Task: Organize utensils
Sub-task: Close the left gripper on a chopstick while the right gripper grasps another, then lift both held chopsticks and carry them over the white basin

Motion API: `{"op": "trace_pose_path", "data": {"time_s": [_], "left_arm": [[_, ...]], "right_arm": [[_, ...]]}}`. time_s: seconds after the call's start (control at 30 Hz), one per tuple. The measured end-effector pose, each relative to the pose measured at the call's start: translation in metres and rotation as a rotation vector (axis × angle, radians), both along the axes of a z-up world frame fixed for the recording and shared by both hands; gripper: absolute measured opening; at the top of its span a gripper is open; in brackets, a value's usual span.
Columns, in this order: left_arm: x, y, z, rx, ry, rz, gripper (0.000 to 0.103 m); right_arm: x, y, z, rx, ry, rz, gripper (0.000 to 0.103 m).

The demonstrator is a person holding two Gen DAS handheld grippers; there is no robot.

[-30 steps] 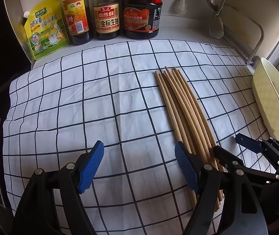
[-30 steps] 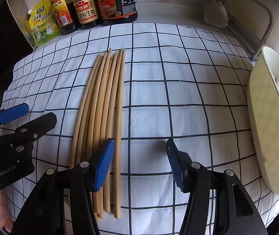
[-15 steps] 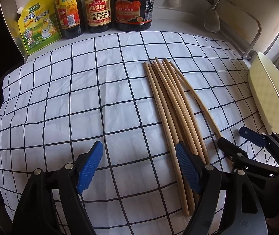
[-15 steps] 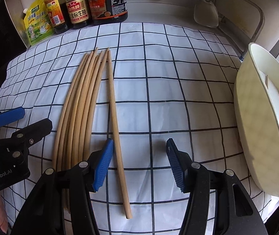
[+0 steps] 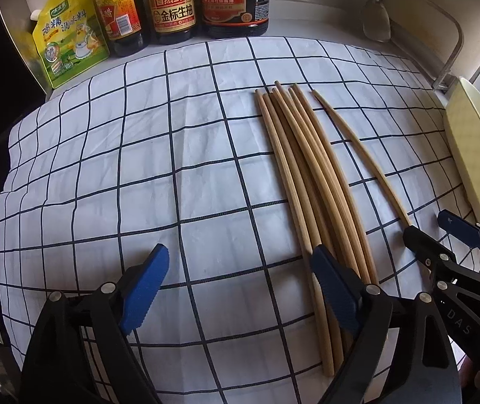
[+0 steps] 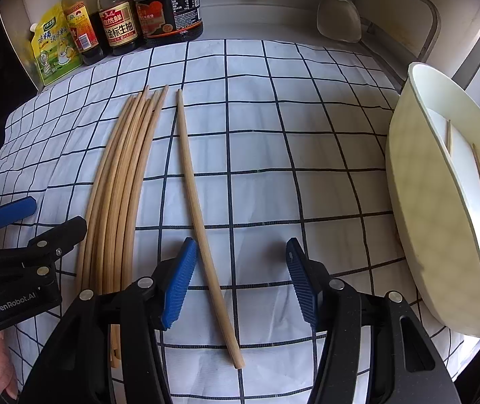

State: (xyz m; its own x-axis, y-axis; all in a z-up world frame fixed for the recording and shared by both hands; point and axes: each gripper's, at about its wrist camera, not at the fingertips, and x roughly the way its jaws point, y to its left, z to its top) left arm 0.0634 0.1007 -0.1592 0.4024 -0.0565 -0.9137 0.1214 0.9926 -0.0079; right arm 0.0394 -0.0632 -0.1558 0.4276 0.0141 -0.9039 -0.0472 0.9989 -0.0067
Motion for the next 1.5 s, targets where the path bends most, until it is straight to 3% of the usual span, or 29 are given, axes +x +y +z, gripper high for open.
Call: {"op": "trace_pose_path", "data": {"time_s": [0.2,0.5,0.63,0.7,0.8,0.87,0.9,0.93,0.97,1.13,1.5], "left_arm": [[0.007,-0.001,-0.006,0.049,-0.003,0.017,0.092],[0.014,0.008,-0.006,0.022,-0.02,0.046,0.091],[0.017,0.003,-0.003,0.001,-0.03,0.026,0.076],[0.017,-0.001,-0.001,0.001,-0.036,0.016,0.07],[0.016,-0.009,0.003,-0.004,-0.043,-0.018,0.047],[0.015,-0.016,0.005,-0.002,-0.041,-0.046,0.026],[0.015,-0.018,0.006,-0.002,-0.038,-0.056,0.021],[0.015,-0.02,0.006,-0.002,-0.034,-0.062,0.011],[0.016,-0.021,0.006,-0.002,-0.03,-0.064,0.008],[0.018,-0.012,0.006,-0.043,0.006,-0.047,0.007],[0.008,0.01,0.037,-0.01,-0.006,-0.004,0.007]], "right_arm": [[0.002,0.003,0.0,-0.002,-0.007,0.016,0.053],[0.006,0.011,-0.002,-0.033,-0.052,0.071,0.053],[0.012,0.013,-0.003,-0.033,-0.06,0.106,0.052],[0.015,0.015,-0.003,-0.021,-0.059,0.12,0.045],[0.015,0.021,-0.002,-0.016,-0.059,0.155,0.03],[0.016,0.026,-0.002,-0.015,-0.052,0.174,0.022],[0.016,0.027,-0.002,-0.014,-0.049,0.181,0.018],[0.016,0.028,-0.001,-0.013,-0.046,0.183,0.007],[0.016,0.029,-0.001,-0.015,-0.043,0.181,0.007],[0.017,0.016,0.0,0.09,-0.017,0.115,0.006],[-0.01,0.006,0.037,0.184,-0.052,0.08,0.006]]}}
